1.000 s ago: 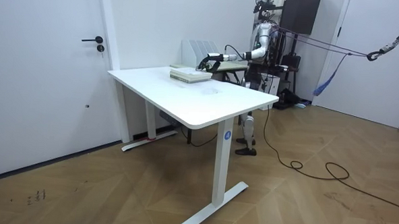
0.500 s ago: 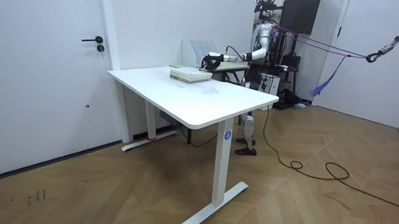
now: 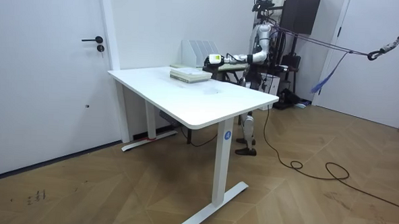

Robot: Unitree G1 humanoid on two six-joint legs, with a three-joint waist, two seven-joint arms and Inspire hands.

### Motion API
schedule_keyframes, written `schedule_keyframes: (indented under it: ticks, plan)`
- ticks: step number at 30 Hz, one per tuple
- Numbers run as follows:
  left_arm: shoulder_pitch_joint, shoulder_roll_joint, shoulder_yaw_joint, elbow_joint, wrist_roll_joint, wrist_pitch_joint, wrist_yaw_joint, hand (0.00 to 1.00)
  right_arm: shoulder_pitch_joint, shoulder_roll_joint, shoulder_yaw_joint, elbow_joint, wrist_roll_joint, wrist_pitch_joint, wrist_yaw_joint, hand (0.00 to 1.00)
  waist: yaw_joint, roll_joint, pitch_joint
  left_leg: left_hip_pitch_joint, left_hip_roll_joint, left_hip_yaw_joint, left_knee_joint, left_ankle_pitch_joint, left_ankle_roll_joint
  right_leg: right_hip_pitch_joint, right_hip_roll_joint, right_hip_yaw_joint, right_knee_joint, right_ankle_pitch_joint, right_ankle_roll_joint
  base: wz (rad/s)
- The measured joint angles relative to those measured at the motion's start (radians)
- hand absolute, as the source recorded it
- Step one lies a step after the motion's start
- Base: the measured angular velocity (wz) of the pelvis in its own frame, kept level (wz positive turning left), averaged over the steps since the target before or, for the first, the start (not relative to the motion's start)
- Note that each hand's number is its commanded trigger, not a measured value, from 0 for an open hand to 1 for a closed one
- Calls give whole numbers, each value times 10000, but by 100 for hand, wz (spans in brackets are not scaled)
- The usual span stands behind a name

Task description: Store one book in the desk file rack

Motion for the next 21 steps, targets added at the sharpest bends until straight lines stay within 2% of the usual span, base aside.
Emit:
schedule_keyframes:
  ticks: [2,4,6,8,10,13,18,21]
  plan:
    - [-142,45,49,-318,-891,-604,-3,100,-28,46,7,-710,158,-320,186,0,193,50,25,-3,60,26,-7,-2,2,-67,1,61,20,38,0,-11]
    - [-217,45,139,-324,-1616,-1009,-4,100,-106,141,7,-1190,107,-587,478,0,244,109,41,0,81,22,-7,-2,1,-116,13,87,22,71,-16,-11]
    - [-216,32,150,-323,-2147,-1186,-11,100,-148,242,15,-1565,137,-819,794,0,253,160,46,32,85,19,-13,-3,-1,-116,12,85,29,70,-17,0]
    - [-215,22,150,-324,-2213,-1385,-72,100,-192,307,37,-2120,128,-899,1280,0,280,204,33,27,58,21,-48,-4,-2,-167,18,99,28,67,-21,0]
    - [-210,31,168,-324,-2217,-1467,-180,100,-167,316,35,-2540,109,-952,1565,0,311,208,29,31,57,12,-85,-4,-2,-176,29,96,23,65,-22,0]
    - [-168,38,312,-289,-2574,-1618,-483,100,200,312,46,-3832,-22,-982,1888,0,542,190,40,101,40,25,-119,-3,-1,-138,48,183,50,71,-24,-7]
    - [-132,5,565,-269,-3739,-1900,-831,100,383,279,48,-5637,-38,-1144,2449,0,576,133,66,79,7,52,-117,-4,1,-149,25,179,20,70,-19,-1]
    - [-117,-1,576,-270,-4173,-1902,-975,100,413,286,55,-6189,-41,-1313,2843,0,575,139,63,74,-2,30,-119,-4,2,-144,7,152,12,72,-13,1]
